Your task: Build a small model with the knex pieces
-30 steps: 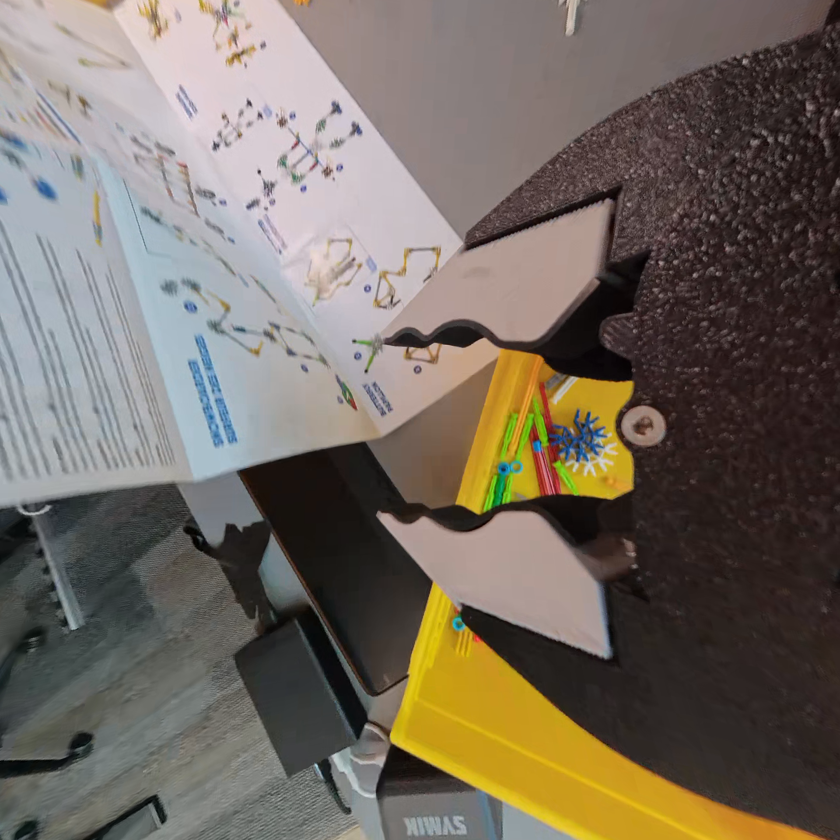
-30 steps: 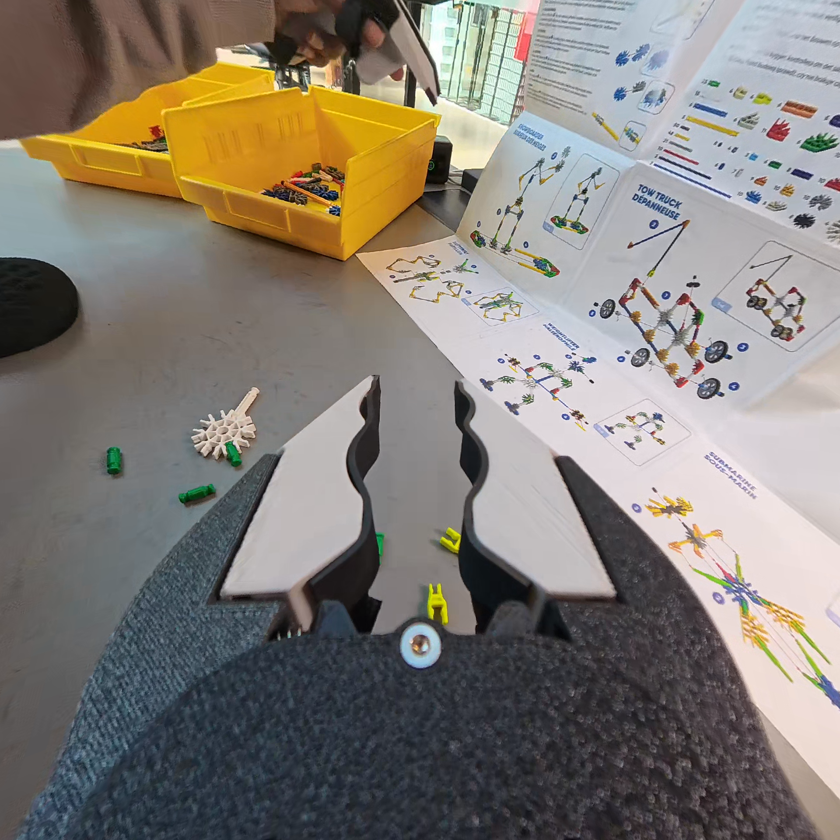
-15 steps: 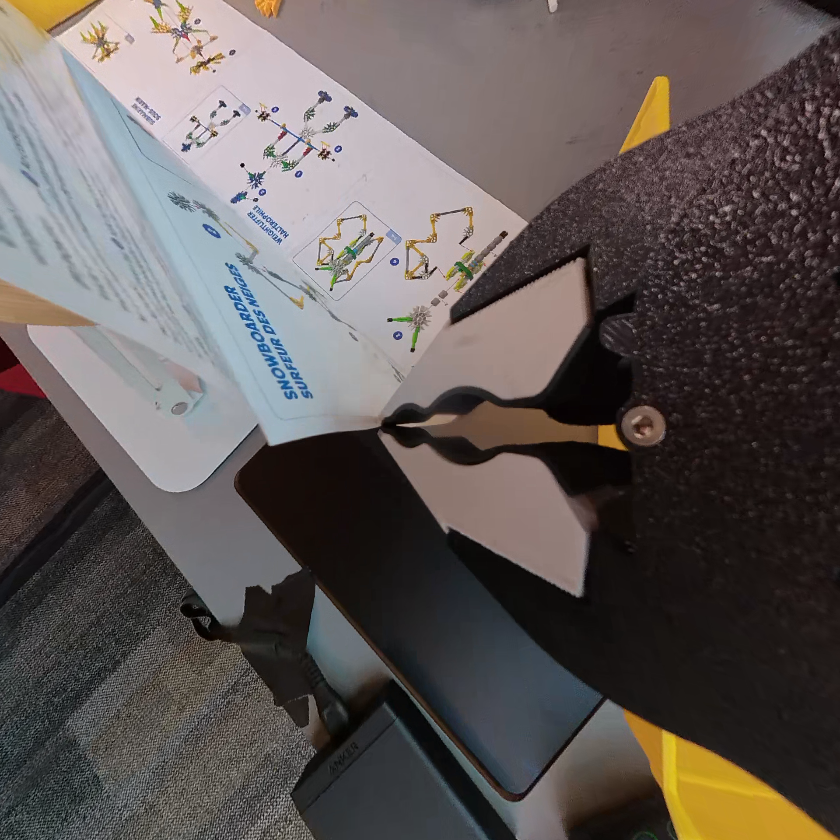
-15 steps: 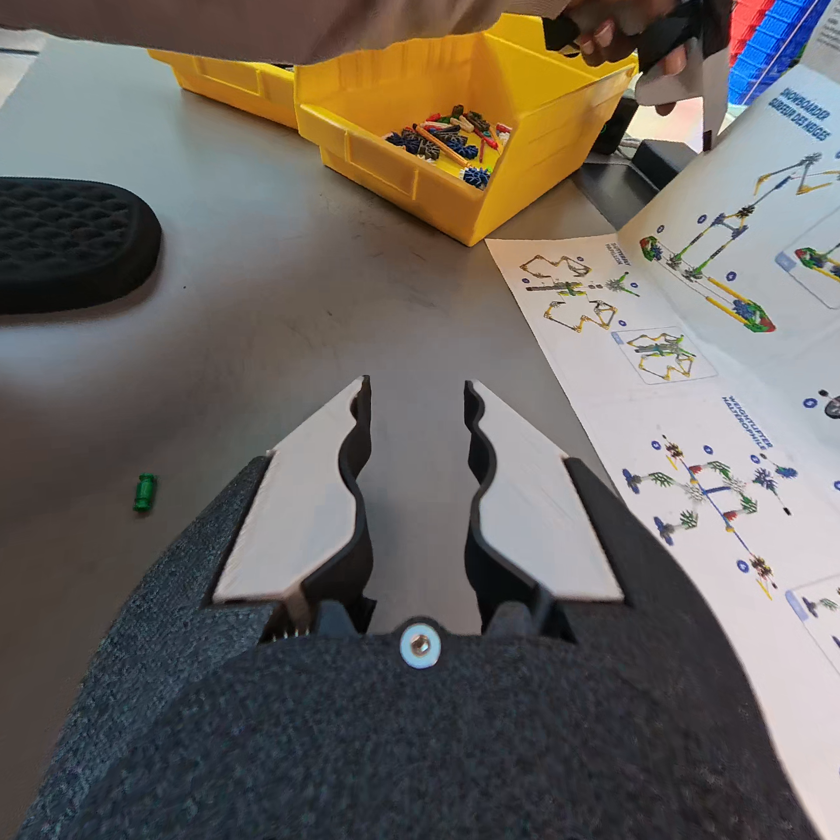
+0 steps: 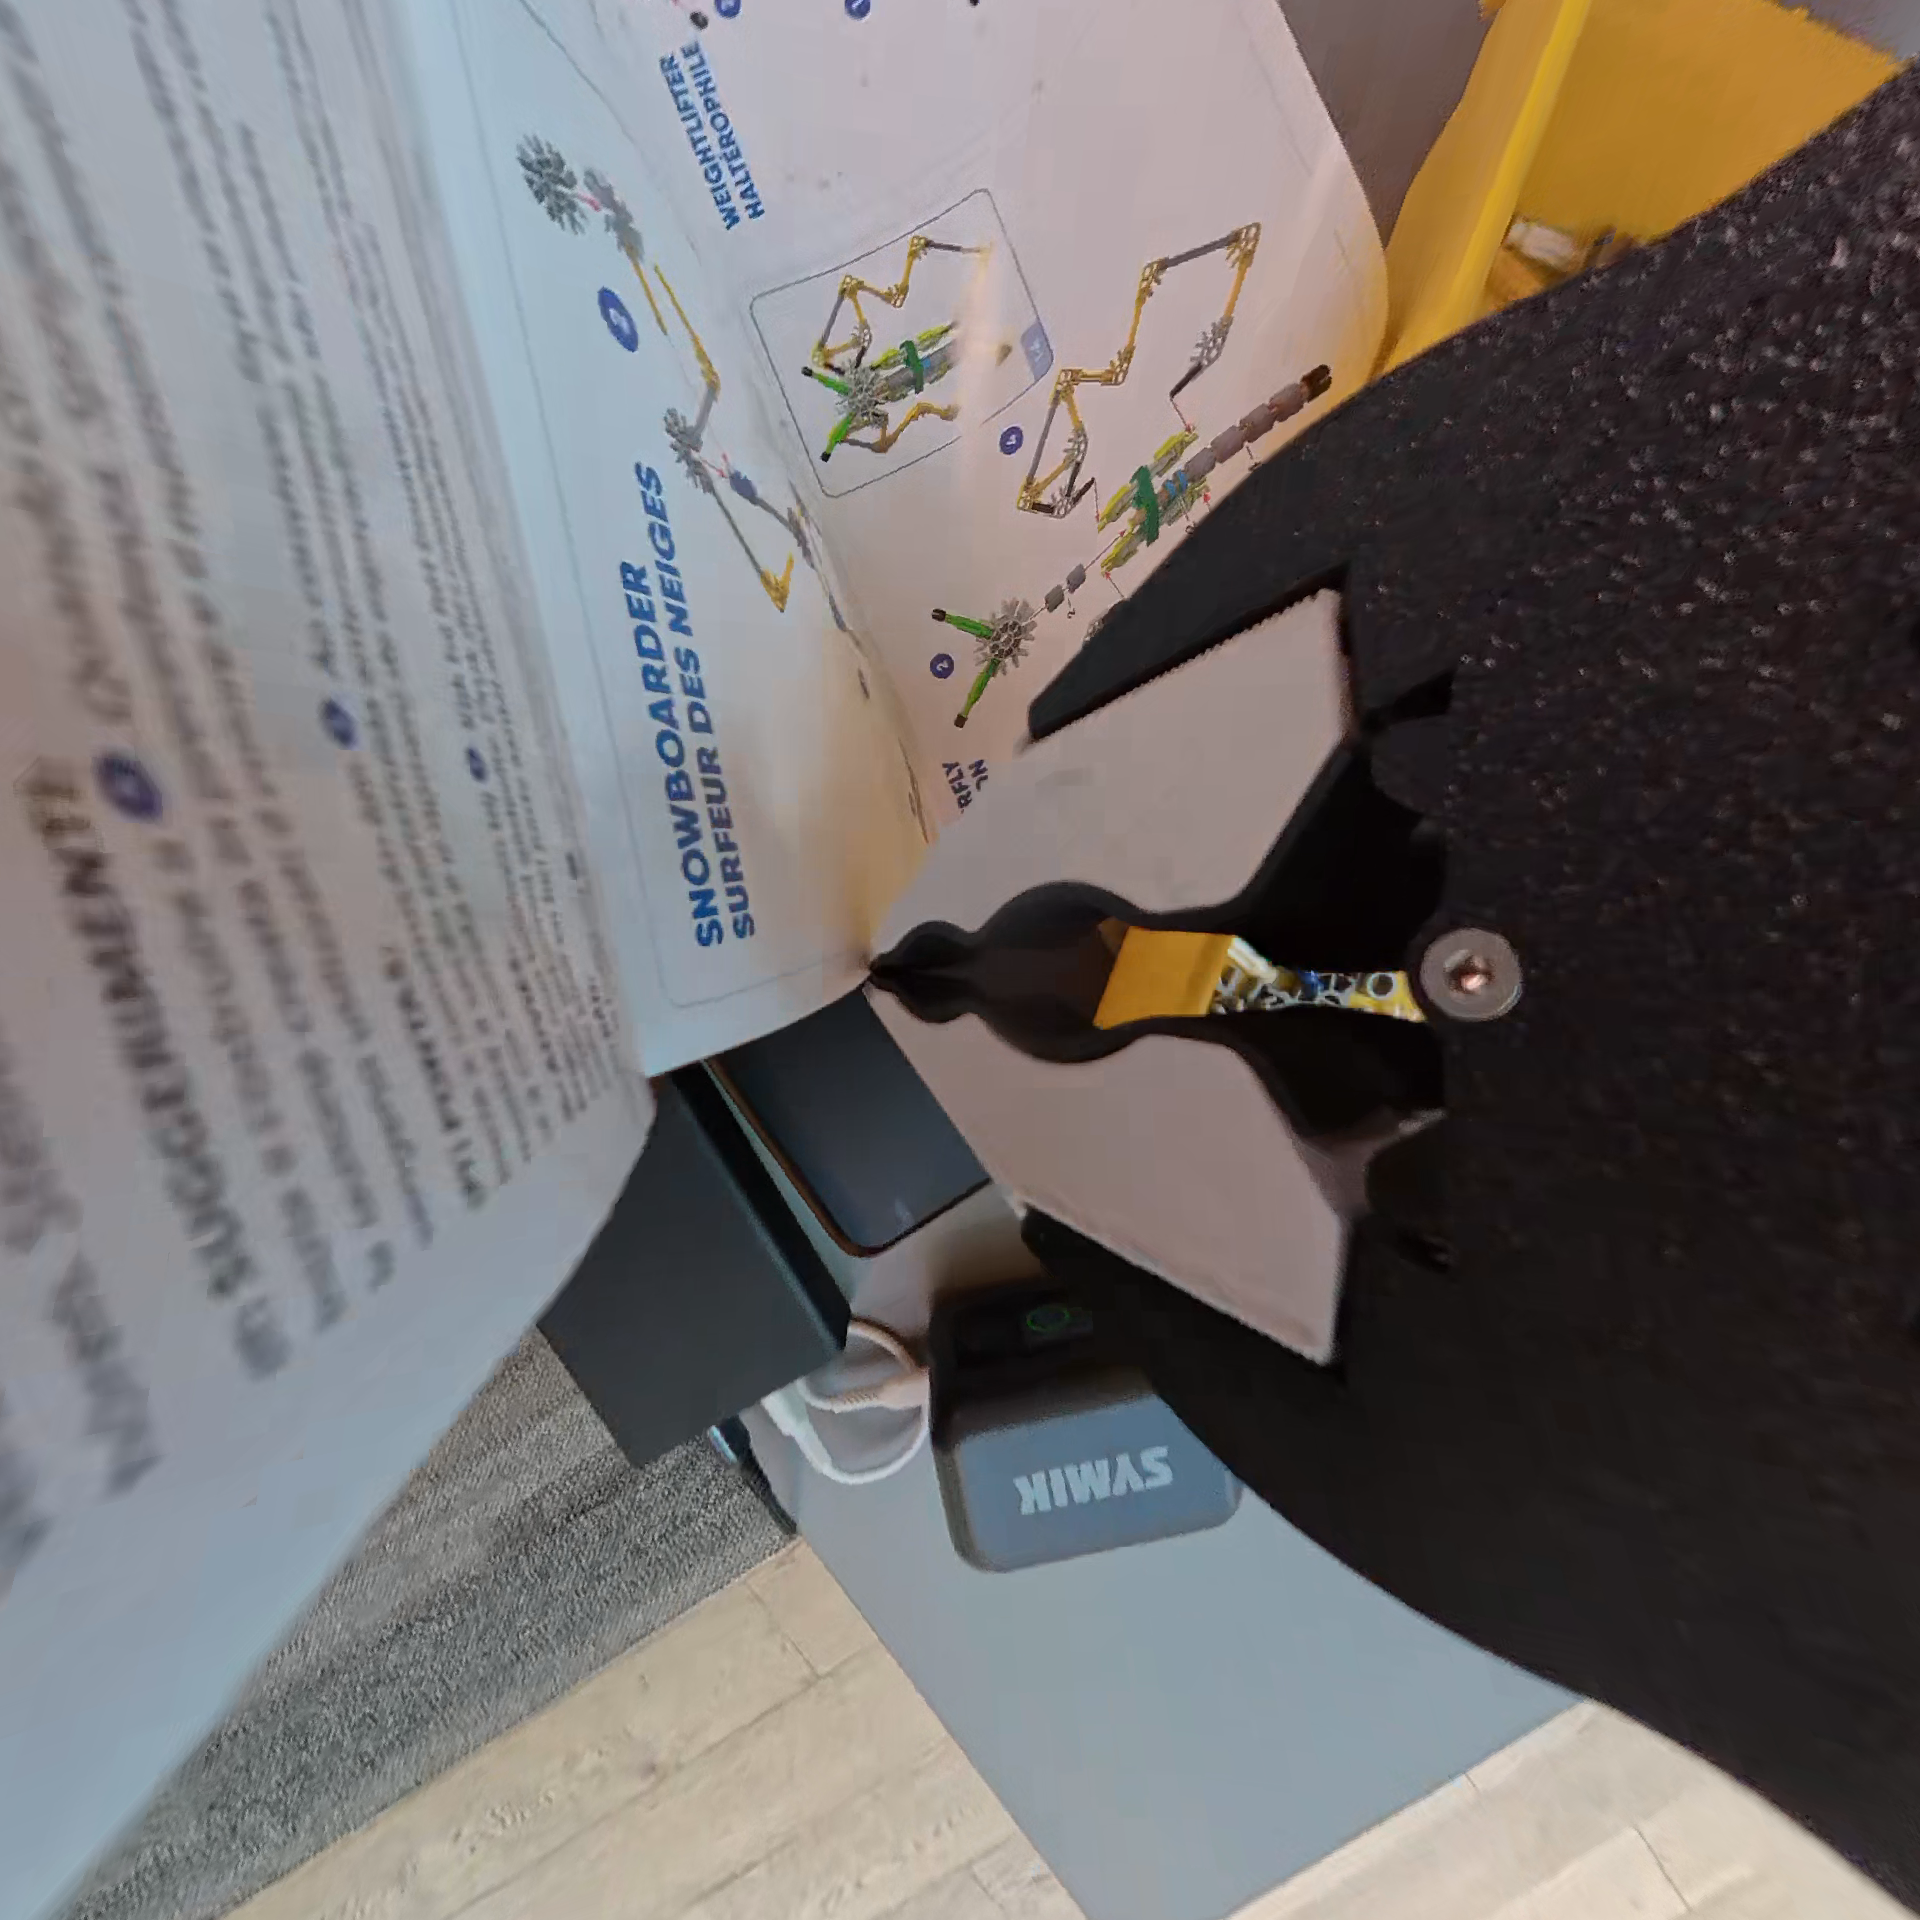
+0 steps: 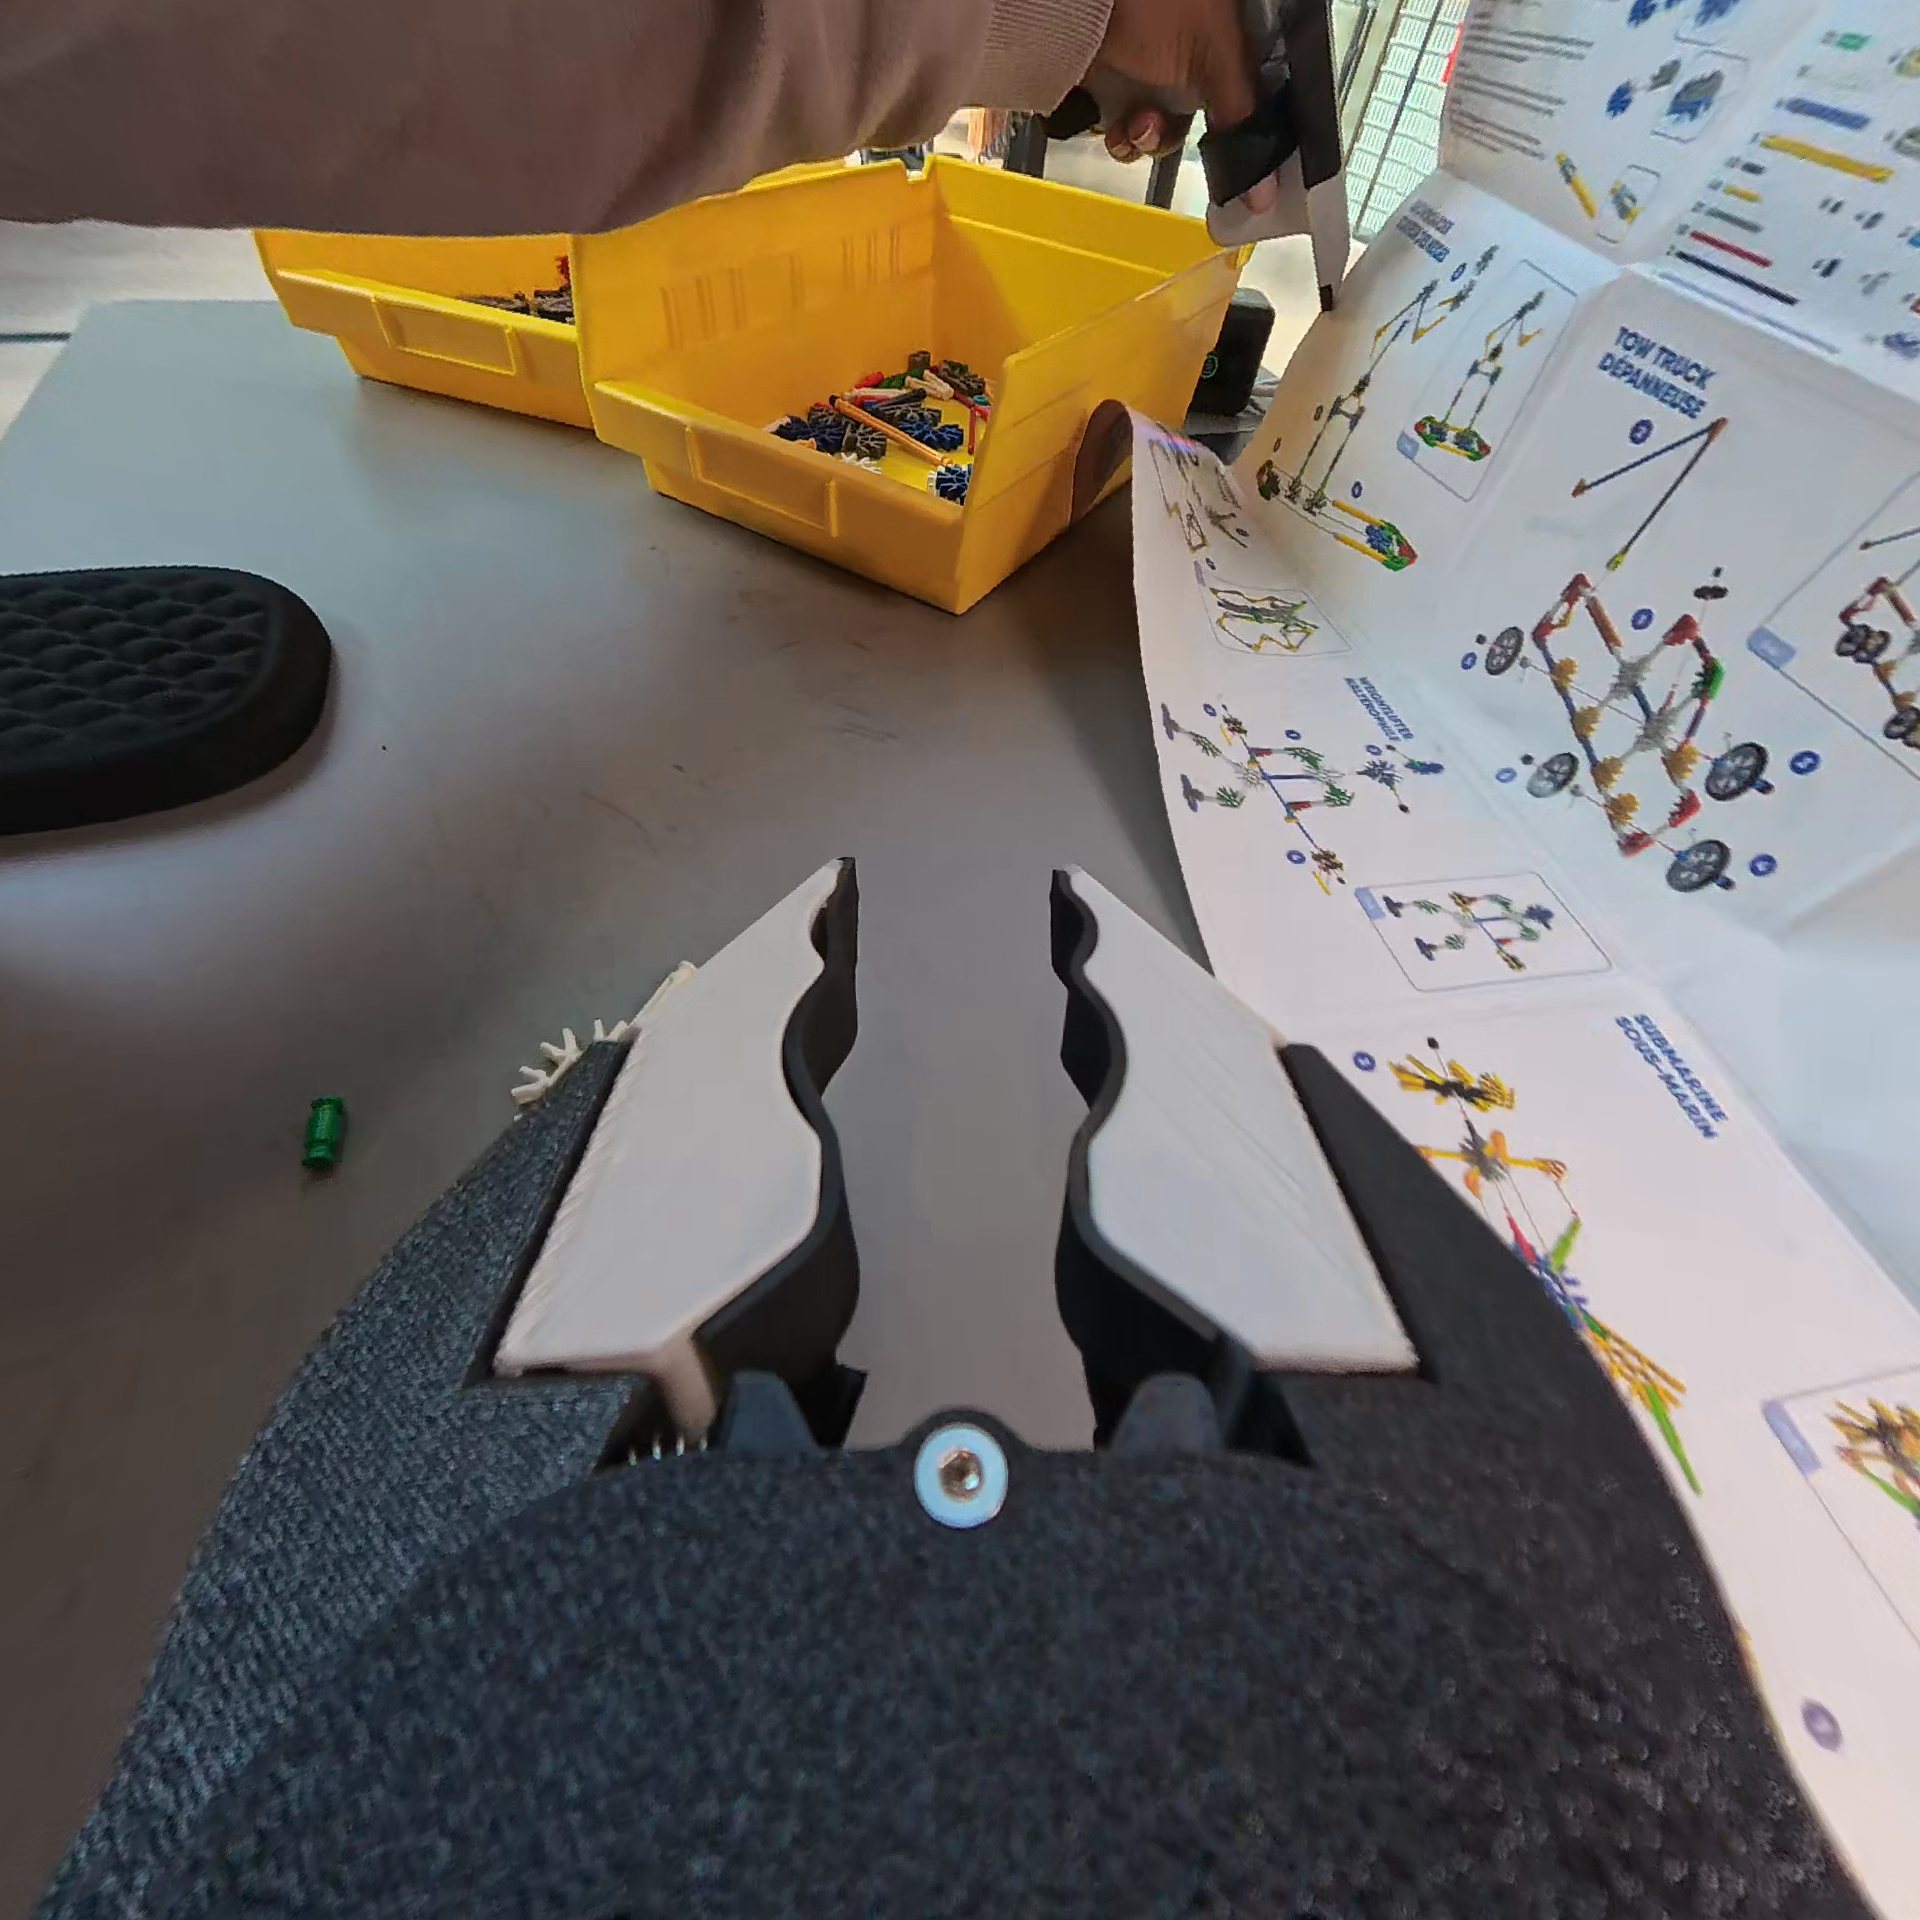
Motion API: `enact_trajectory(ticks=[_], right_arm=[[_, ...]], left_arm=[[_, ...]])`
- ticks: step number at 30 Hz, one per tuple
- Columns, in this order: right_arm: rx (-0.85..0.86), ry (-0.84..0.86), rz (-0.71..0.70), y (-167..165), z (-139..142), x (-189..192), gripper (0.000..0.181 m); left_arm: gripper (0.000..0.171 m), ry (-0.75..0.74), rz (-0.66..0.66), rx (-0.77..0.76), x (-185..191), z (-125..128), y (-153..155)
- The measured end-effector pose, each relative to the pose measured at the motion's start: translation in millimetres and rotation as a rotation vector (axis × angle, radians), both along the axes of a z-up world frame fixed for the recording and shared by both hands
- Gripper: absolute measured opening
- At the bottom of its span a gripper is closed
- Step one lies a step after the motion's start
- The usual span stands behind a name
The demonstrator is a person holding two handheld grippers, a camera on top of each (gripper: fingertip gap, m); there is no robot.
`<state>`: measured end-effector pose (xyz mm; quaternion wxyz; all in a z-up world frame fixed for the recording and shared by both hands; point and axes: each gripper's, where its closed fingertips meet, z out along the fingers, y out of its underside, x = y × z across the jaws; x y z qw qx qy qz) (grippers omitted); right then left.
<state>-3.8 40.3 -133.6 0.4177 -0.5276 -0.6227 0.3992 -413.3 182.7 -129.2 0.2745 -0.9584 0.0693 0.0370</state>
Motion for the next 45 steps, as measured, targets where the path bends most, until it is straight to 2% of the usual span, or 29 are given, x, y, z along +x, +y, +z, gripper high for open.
enact_trajectory(ticks=[4,7,9,11,14,16,18,21,23,25,26,28,29,32,36,41,45], right_arm=[[0.001,-0.011,-0.011,2.7,-5.2,6.6,0.036],[0.007,-0.012,-0.019,5.3,-5.4,10.2,0.036],[0.009,-0.003,-0.024,7.4,-1.9,13.0,0.036],[0.011,0.012,-0.03,9.4,3.4,16.7,0.036],[0.003,0.036,-0.036,12.1,11.5,21.0,0.036],[-0.011,0.057,-0.035,12.8,16.6,21.4,0.035],[-0.028,0.065,-0.035,13.0,18.1,19.3,0.035],[-0.042,0.03,-0.056,15.8,10.3,12.7,0.035],[-0.02,-0.01,-0.083,19.1,3.1,8.4,0.037],[0.027,-0.055,-0.113,22.6,-3.5,7.2,0.039],[0.051,-0.073,-0.133,25.1,-5.7,8.1,0.039],[0.086,-0.114,-0.164,29.1,-11.2,12.7,0.04],[0.095,-0.131,-0.182,31.3,-13.8,15.8,0.04],[0.107,-0.178,-0.214,33.6,-20.6,24.6,0.04],[0.129,-0.226,-0.213,35.5,-27.9,17.5,0.041],[0.203,-0.349,-0.163,41.9,-48.5,-23.8,0.05],[0.151,-0.436,-0.159,56.5,-66.3,-61.8,0.052]], left_arm=[[0.0,-0.002,0.059,-0.015,-11.7,-4.2,-0.8],[0.02,0.024,0.067,0.038,-13.2,6.6,-3.0],[0.027,0.034,0.063,0.099,-11.7,22.7,-13.0],[0.029,0.014,0.051,0.184,-1.7,46.0,-30.9],[0.035,0.069,0.004,0.21,13.2,68.5,-85.6],[0.047,0.105,-0.058,0.115,35.6,58.8,-131.4],[0.052,0.035,-0.131,0.029,76.7,38.5,-174.1],[0.057,-0.02,-0.241,-0.105,141.2,-4.6,-223.9],[0.057,0.054,-0.277,-0.198,164.3,-37.9,-242.2],[0.049,0.2,-0.281,-0.265,164.2,-65.7,-246.0],[0.039,0.276,-0.277,-0.283,159.2,-75.9,-243.9],[0.025,0.369,-0.279,-0.314,149.4,-87.1,-241.0],[0.024,0.36,-0.287,-0.323,150.0,-87.0,-241.2],[0.024,0.334,-0.292,-0.301,149.6,-75.1,-244.2],[0.025,0.27,-0.287,-0.207,149.7,-40.5,-251.8],[0.026,0.257,-0.292,-0.132,148.1,-8.4,-254.8],[0.026,0.318,-0.334,-0.116,146.5,-4.3,-252.7]])
